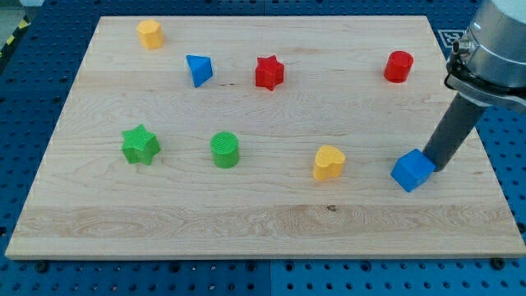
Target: Push blue cube beside yellow heart
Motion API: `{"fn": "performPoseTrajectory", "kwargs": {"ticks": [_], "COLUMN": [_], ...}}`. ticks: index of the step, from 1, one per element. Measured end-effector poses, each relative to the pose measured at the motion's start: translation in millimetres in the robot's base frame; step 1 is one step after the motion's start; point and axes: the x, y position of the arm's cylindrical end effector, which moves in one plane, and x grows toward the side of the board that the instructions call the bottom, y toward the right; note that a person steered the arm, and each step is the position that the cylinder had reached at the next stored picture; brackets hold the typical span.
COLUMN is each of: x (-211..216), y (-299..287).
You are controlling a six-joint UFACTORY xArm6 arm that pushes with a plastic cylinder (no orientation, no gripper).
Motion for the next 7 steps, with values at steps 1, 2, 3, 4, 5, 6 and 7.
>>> {"fn": "performPoseTrajectory", "kwargs": {"ticks": [1,2,3,4,5,6,7], "x": [17.2,26.0,36.3,53.4,53.6,53.5,53.5], "y": [-17.5,-29.6,-29.6,-31.7,-42.5,-52.7,-45.4]}}
